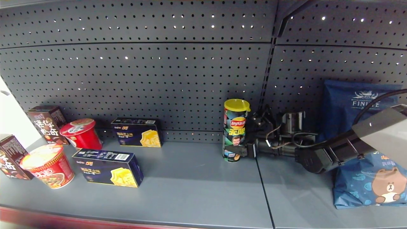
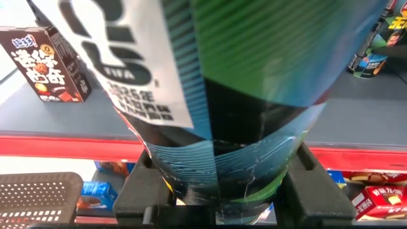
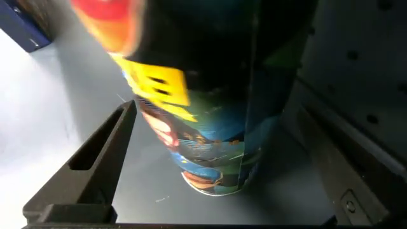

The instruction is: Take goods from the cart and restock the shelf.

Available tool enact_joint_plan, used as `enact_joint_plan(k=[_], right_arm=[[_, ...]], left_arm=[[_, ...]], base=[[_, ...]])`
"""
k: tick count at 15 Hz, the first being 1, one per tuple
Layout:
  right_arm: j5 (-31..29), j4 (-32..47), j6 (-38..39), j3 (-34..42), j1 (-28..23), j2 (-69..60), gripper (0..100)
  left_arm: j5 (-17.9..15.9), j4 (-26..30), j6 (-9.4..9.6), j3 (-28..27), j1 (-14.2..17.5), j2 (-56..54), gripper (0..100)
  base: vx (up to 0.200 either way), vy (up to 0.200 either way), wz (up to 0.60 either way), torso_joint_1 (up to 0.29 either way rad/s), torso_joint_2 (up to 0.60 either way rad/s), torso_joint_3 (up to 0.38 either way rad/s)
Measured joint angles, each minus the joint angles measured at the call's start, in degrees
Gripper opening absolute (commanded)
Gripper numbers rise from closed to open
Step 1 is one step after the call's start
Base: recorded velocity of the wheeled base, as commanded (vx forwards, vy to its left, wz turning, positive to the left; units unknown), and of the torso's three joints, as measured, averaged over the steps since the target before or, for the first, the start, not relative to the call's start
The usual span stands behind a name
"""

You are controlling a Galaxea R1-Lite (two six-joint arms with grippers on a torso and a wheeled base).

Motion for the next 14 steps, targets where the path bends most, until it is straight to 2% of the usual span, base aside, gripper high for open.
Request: enact_joint_plan(k=[1, 2, 8, 14], right_arm=[[0.01, -0.09, 0.09, -0.26, -0.05, 0.45, 100], [0.15, -0.35, 0.15, -0.37, 0.0, 0.78, 0], [0.2, -0.06, 0.41, 2.15, 1.29, -1.79, 0], [-4.05, -0.55, 3.21, 13.59, 5.1, -14.86, 0]], left_arm=[[0.0, 0.05, 0.0, 0.0, 0.0, 0.0, 0], [0.0, 0.05, 0.0, 0.02, 0.0, 0.0, 0], [-0.02, 0.05, 0.01, 0.39, 0.09, -0.17, 0], [0.0, 0.07, -0.18, 0.96, 0.02, -0.46, 0]], base=[[0.0, 0.0, 0.0, 0.0, 0.0, 0.0], [0.0, 0.0, 0.0, 0.0, 0.0, 0.0], [0.0, 0.0, 0.0, 0.0, 0.0, 0.0], [0.0, 0.0, 0.0, 0.0, 0.0, 0.0]])
